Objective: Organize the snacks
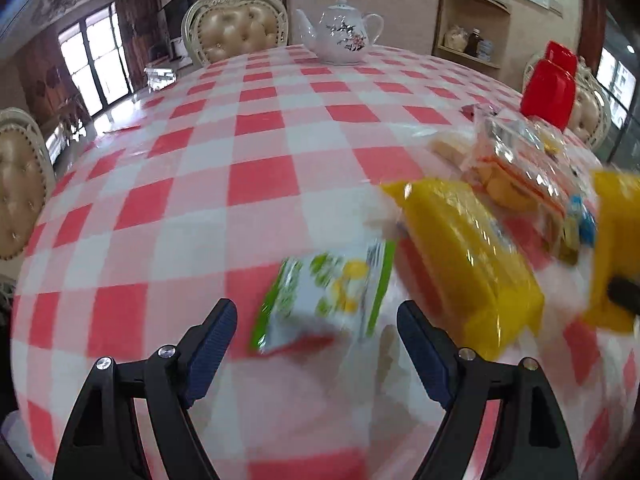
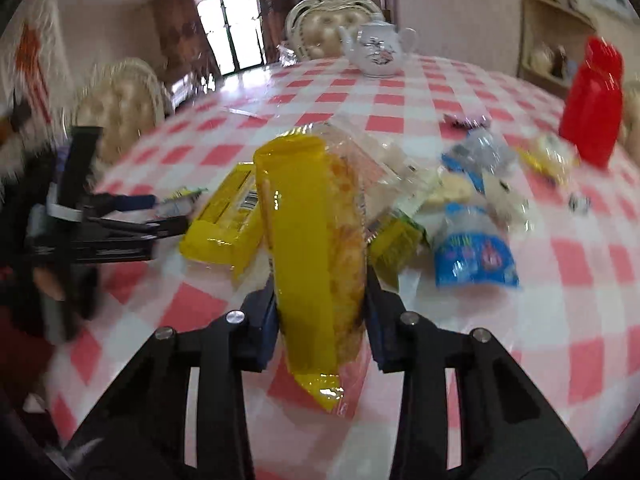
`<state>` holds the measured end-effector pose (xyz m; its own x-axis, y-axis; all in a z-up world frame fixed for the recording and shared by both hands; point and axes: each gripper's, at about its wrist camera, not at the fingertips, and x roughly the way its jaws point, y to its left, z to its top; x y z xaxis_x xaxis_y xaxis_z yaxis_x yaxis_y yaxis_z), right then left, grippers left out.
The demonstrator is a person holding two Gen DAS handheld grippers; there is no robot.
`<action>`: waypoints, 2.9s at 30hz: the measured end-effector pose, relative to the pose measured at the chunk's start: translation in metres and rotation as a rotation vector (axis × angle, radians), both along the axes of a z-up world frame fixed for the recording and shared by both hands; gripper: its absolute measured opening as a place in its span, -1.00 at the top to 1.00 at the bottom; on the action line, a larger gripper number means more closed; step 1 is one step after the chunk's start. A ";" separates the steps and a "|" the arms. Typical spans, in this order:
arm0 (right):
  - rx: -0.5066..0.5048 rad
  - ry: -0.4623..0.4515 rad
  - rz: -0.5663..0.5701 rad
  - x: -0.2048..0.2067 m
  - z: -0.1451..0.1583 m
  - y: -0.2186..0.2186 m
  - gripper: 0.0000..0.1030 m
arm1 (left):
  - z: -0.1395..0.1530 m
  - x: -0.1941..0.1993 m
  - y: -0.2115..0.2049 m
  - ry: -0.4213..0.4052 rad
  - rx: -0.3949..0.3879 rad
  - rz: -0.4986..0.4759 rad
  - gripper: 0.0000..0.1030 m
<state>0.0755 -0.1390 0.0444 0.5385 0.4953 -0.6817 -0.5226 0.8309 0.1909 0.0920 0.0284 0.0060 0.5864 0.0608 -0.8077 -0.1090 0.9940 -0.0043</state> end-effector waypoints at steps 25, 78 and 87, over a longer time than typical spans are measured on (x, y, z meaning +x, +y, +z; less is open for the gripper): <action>0.172 0.098 -0.012 -0.016 -0.012 -0.012 0.21 | 0.022 -0.077 -0.025 -0.104 0.009 -0.007 0.21; 0.260 0.015 0.386 -0.194 0.012 0.187 0.21 | 0.048 -0.338 0.156 -0.262 0.068 0.303 0.21; 0.210 0.024 0.526 -0.233 0.008 0.250 0.21 | 0.041 -0.370 0.210 -0.230 0.111 0.425 0.21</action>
